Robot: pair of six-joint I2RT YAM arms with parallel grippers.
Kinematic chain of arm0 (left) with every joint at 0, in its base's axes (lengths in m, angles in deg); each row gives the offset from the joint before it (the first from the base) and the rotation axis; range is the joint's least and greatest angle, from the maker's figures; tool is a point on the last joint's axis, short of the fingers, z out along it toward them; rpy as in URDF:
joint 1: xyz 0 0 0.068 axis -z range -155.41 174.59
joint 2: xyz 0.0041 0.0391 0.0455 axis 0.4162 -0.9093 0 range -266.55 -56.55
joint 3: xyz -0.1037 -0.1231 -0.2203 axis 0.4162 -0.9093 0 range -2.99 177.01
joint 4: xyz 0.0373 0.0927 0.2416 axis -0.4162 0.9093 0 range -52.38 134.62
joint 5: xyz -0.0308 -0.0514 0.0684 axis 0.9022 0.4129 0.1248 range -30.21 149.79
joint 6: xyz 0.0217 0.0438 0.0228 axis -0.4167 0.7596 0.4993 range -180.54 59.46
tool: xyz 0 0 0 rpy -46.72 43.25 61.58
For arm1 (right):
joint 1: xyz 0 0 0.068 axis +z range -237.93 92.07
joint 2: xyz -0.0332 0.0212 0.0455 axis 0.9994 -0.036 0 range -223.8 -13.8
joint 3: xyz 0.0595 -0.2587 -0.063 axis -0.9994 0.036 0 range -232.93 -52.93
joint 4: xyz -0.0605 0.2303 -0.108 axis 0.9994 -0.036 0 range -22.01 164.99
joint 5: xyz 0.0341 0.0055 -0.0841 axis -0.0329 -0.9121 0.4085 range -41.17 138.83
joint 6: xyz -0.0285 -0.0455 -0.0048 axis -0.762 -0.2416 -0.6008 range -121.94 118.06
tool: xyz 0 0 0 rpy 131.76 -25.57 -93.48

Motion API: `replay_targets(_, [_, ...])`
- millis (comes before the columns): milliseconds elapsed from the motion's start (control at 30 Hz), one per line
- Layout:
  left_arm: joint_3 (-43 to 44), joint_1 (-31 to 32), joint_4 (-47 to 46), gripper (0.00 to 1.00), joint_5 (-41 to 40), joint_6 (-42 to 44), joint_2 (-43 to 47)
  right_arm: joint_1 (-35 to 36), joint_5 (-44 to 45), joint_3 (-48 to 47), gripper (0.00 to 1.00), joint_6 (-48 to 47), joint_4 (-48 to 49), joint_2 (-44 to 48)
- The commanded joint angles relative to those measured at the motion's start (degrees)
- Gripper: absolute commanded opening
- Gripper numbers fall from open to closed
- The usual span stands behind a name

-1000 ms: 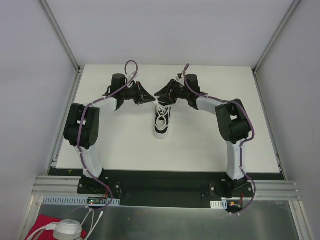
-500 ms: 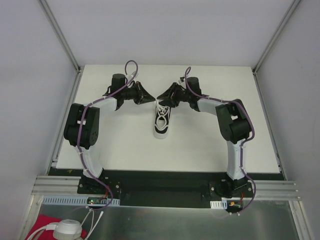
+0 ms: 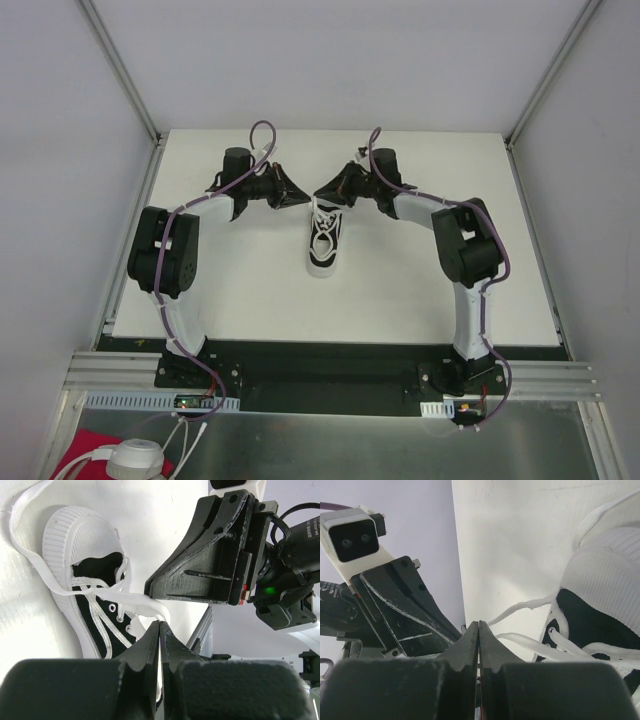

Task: Tie the shoes
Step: Cross the shoelace with the shoelace.

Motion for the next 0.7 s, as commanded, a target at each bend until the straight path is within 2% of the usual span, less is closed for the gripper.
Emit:
replay_targets(0, [1.33,0.14,0.7,0.0,2.01,1.97,2.83,-1.35,1.62,-0.18,0.03,-0.49,0.61,4.36])
replay_targets(233, [1.68,0.23,0.7,0.0,2.1,1.97,2.47,-3.54,3.82,4.04,0.01,-1.11,0.61,6.99])
replay_targets(667, [1.86,0.32,0.7,0.0,3.59,2.49,3.61,-4.25,5.49,6.24,0.01,-4.09,-0.36,11.04])
